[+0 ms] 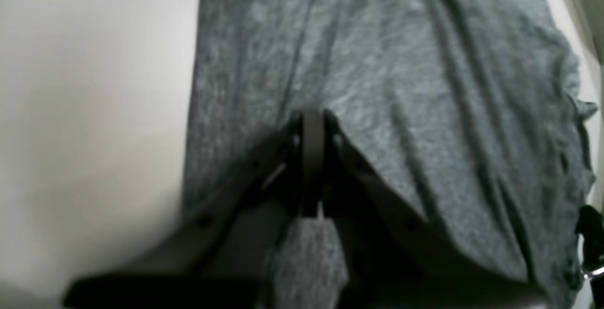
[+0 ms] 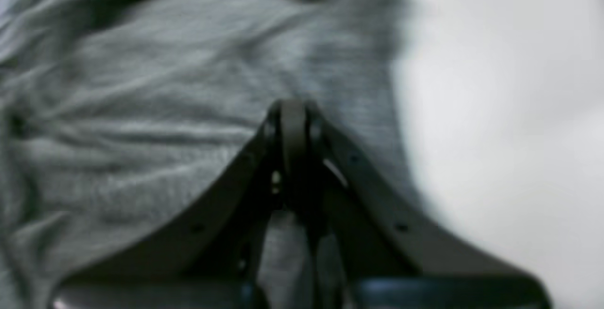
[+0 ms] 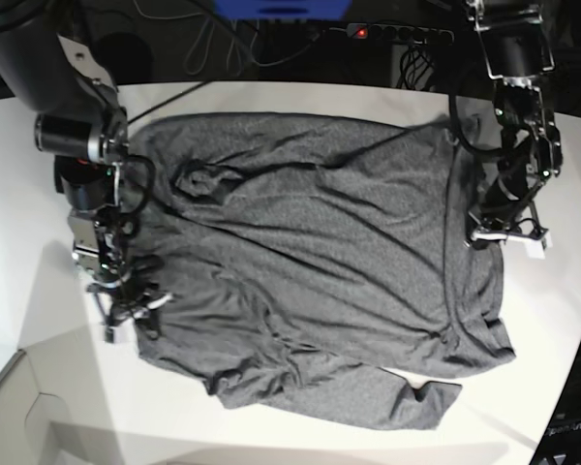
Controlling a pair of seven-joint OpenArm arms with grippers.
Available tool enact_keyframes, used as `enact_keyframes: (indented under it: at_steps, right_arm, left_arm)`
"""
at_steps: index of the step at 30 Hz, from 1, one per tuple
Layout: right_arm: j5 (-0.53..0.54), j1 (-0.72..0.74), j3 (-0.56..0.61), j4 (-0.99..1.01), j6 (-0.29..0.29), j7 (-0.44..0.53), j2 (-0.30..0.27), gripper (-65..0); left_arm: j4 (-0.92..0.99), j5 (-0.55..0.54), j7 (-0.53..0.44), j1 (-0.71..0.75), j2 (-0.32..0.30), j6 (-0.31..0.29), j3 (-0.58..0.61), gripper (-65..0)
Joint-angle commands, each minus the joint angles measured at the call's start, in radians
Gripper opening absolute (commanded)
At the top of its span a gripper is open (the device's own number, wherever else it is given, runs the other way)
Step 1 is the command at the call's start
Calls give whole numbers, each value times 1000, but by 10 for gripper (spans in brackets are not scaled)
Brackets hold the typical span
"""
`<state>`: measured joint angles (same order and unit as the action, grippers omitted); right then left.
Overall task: Layout the t-shirt on the table in an organized manner, then fold the t-shirt properly
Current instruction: 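Grasp the shirt side edges with both grippers and pull them apart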
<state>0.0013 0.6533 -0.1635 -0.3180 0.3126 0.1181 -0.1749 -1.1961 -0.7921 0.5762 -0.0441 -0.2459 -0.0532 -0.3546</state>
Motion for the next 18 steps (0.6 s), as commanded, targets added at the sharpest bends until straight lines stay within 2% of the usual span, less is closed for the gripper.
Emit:
enact_keyframes:
  at_steps: [1,6,9,14,18]
  right_arm:
    - [3,30,-1,3,-49,10,-22,-650]
    - [3,29,-1,23,-169,22,-61,-650]
    - [3,29,-1,23,-269,24,-81,-650]
    - [4,39,-1,15,-393,32,-93,-650]
    - [4,30,-1,-36,-491,114,-93,-650]
  left_arm:
    - [9,-8,-6,-21,-5,-12,-1,-650]
    - [55,-8,-9,-35,-5,-14,-1,-650]
    - [48,-17,-9,-36,-2,-14,-2,-650]
    - [20,-19,-3,-75,-3,-15,-2,-650]
    - [-75,-17,-2,-75,-3,-15,-48,-650]
